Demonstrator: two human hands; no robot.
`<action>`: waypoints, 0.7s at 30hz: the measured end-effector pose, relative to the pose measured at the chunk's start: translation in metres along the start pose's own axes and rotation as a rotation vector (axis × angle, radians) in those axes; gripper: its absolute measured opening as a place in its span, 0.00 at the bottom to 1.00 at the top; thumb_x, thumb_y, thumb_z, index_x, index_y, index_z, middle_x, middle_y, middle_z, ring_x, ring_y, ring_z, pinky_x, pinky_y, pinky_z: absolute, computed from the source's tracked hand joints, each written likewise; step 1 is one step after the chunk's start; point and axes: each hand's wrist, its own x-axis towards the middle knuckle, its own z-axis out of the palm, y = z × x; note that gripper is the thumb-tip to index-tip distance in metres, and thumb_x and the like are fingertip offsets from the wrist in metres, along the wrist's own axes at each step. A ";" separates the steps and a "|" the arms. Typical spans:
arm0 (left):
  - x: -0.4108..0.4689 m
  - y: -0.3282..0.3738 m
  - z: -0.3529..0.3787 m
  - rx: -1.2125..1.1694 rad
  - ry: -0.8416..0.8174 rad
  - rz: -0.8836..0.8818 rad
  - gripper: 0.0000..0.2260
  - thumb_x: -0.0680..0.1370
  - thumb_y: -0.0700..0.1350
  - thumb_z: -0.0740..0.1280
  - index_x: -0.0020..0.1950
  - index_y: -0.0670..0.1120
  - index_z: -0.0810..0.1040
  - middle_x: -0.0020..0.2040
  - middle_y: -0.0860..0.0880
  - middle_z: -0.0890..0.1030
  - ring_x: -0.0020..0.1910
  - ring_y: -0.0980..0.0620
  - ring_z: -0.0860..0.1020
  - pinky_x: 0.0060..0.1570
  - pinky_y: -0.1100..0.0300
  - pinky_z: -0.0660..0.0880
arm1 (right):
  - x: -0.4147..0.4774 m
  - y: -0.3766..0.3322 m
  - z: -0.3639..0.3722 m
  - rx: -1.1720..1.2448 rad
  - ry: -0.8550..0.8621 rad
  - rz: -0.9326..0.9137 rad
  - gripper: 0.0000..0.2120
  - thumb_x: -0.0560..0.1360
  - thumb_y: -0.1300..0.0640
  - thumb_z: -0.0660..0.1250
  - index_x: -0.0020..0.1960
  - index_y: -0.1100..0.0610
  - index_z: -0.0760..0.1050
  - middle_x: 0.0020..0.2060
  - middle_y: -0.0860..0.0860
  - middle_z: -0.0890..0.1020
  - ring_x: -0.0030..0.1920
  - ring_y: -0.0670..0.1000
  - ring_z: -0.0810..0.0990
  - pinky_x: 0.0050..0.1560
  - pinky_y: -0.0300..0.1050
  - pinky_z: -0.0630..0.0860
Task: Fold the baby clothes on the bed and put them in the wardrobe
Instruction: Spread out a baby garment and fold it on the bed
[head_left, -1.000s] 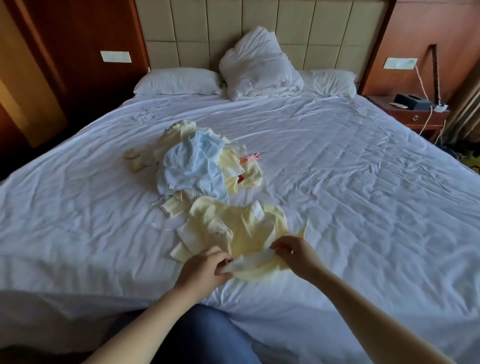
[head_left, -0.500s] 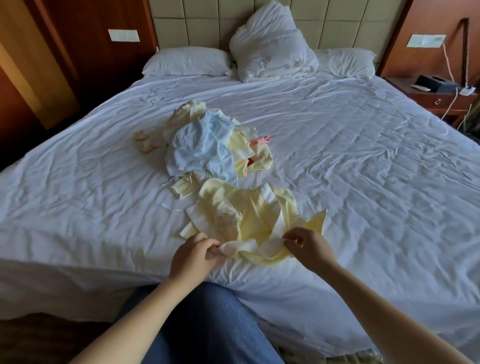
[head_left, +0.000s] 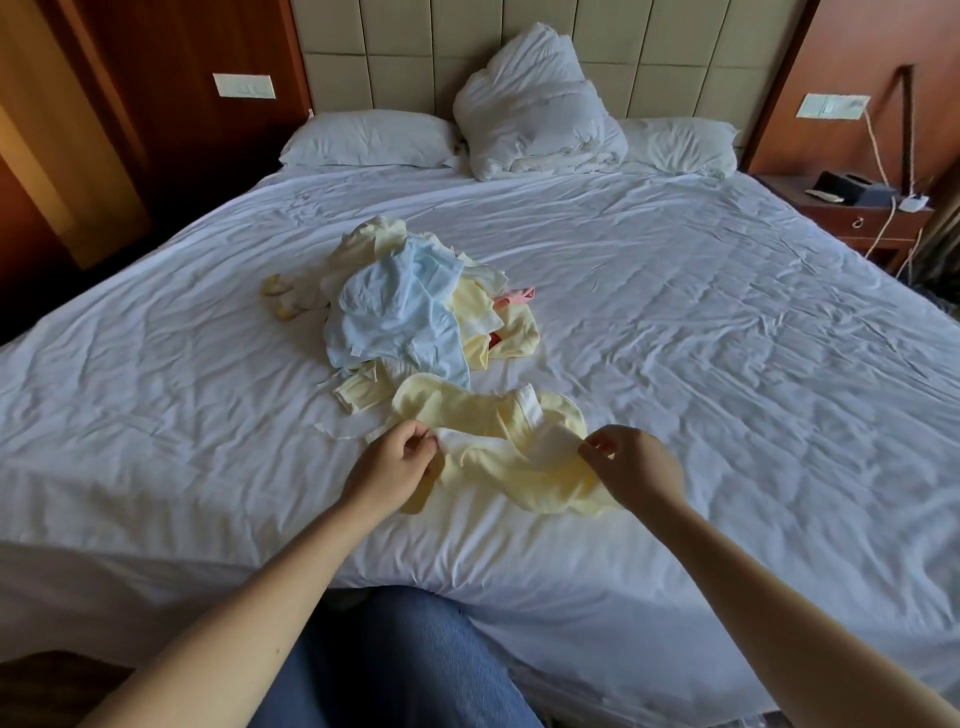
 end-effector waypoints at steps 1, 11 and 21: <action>0.006 0.002 -0.001 0.030 -0.009 -0.008 0.06 0.80 0.49 0.64 0.44 0.52 0.76 0.41 0.54 0.81 0.42 0.53 0.80 0.48 0.51 0.75 | 0.004 -0.003 -0.003 0.019 0.000 0.025 0.06 0.75 0.46 0.66 0.46 0.45 0.81 0.41 0.44 0.81 0.44 0.50 0.79 0.38 0.42 0.69; 0.012 0.014 0.021 -0.042 -0.096 -0.100 0.08 0.80 0.50 0.63 0.57 0.51 0.69 0.49 0.53 0.79 0.50 0.51 0.79 0.55 0.51 0.75 | 0.016 -0.010 -0.002 0.359 -0.082 0.101 0.04 0.78 0.55 0.67 0.44 0.52 0.78 0.35 0.45 0.82 0.23 0.47 0.80 0.28 0.37 0.73; 0.012 0.007 0.036 0.113 -0.076 -0.160 0.16 0.73 0.60 0.72 0.53 0.51 0.75 0.46 0.57 0.79 0.46 0.55 0.79 0.50 0.54 0.77 | 0.016 -0.005 -0.002 0.410 -0.119 0.107 0.03 0.76 0.55 0.69 0.44 0.53 0.79 0.36 0.46 0.82 0.28 0.52 0.83 0.35 0.45 0.77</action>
